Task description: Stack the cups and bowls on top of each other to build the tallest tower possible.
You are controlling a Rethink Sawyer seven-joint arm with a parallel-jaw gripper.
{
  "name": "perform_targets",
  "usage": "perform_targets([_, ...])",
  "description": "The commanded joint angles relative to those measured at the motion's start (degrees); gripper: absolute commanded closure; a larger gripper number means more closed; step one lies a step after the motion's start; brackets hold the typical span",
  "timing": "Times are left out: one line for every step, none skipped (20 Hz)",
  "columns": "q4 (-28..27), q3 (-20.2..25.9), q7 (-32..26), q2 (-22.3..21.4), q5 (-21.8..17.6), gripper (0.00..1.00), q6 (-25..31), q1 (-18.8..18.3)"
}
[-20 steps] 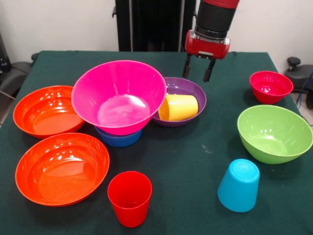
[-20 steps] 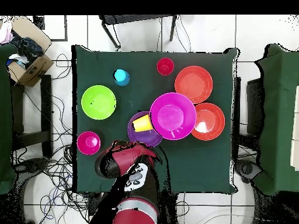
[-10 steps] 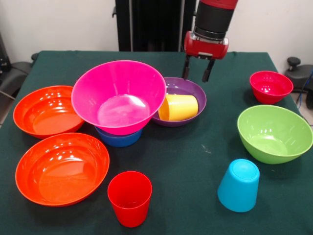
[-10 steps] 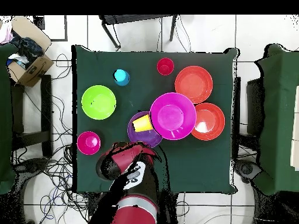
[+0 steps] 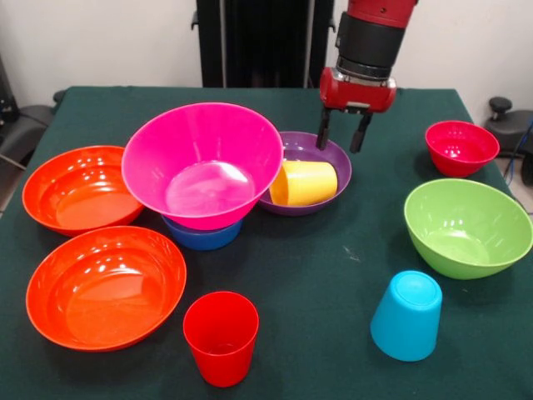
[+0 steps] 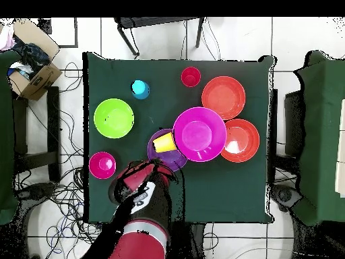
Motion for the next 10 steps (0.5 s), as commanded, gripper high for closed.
perform_targets([-6.4, 3.0, -0.4, 2.7, -4.3, 0.0, -2.0, 0.6])
perform_targets([-6.5, 3.4, -0.5, 2.6, -4.4, 0.0, -1.7, 0.3])
perform_targets([-6.7, 3.4, -0.4, 2.6, -4.5, 0.0, -1.5, 0.3])
perform_targets([-6.7, 3.6, -0.5, 2.6, -4.6, 0.0, -1.3, 0.1])
perform_targets([-6.5, 4.3, -0.6, 2.7, -4.6, 0.0, -1.0, -0.5])
perform_targets([-6.2, 4.5, -0.5, 2.7, -4.6, 0.0, -1.1, -0.8])
perform_targets([-5.8, 4.4, -0.1, 2.9, -4.6, 0.0, -1.9, -1.0])
perform_targets([-5.6, 4.3, 0.2, 3.0, -4.5, 0.0, -2.1, -1.0])
perform_targets([-5.3, 4.3, 0.3, 3.0, -4.5, 0.0, -2.2, -1.2])
perform_targets([-5.2, 4.2, 0.4, 3.0, -4.6, 0.0, -2.4, -1.3])
